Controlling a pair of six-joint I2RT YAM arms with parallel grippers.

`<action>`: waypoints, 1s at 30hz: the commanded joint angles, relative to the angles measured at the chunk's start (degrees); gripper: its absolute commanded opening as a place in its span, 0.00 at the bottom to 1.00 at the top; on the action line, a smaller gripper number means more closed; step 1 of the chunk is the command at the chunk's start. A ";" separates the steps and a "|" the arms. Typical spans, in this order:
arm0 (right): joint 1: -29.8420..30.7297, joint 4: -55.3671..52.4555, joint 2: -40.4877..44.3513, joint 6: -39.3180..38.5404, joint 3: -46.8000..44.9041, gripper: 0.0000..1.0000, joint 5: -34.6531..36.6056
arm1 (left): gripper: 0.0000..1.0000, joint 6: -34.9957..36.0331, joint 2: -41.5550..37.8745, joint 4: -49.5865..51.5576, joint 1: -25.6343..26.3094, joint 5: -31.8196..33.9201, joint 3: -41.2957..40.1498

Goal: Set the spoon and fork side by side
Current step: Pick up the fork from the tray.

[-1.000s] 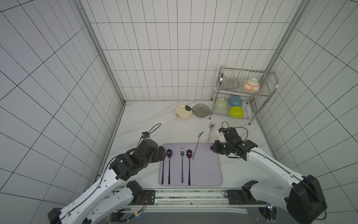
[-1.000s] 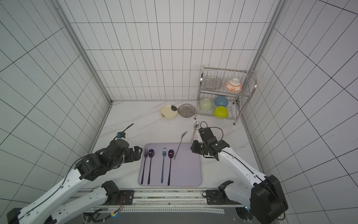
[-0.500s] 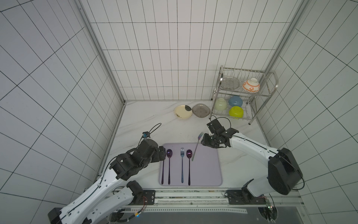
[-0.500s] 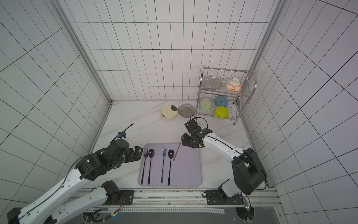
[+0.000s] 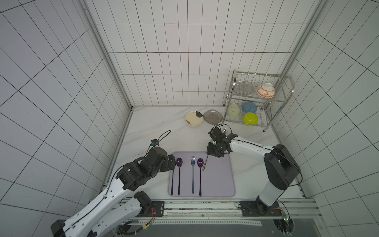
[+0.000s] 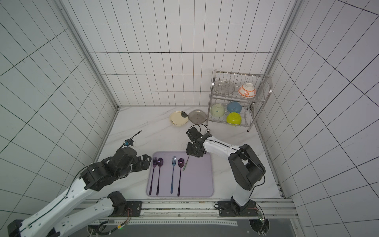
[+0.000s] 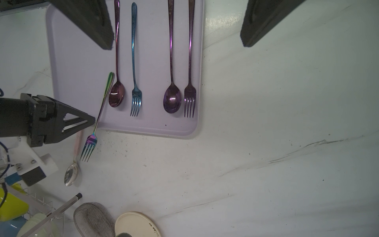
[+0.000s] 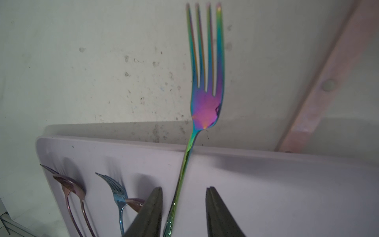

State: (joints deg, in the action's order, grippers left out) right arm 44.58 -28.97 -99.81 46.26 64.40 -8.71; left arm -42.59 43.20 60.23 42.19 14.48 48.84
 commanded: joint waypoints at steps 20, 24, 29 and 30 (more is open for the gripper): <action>0.78 -3.89 -6.94 2.63 5.43 0.29 4.31 | 0.98 0.32 0.04 -0.73 -0.29 0.45 -0.28; 0.75 -3.90 -7.29 2.63 5.40 0.25 4.57 | 0.98 0.26 0.04 -0.64 -0.27 0.45 -0.26; 0.45 -3.90 -7.03 2.61 4.86 0.23 4.67 | 0.98 0.22 0.27 -0.64 -0.29 0.61 -0.24; 0.38 -3.90 -6.92 2.61 4.66 0.22 4.67 | 0.98 0.22 0.24 -0.56 -0.30 0.63 -0.24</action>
State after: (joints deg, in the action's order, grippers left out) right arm 45.08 -31.16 -105.86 48.53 69.01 -5.52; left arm -42.59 43.42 60.25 42.19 14.52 48.82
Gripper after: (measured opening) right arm 0.223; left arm 0.980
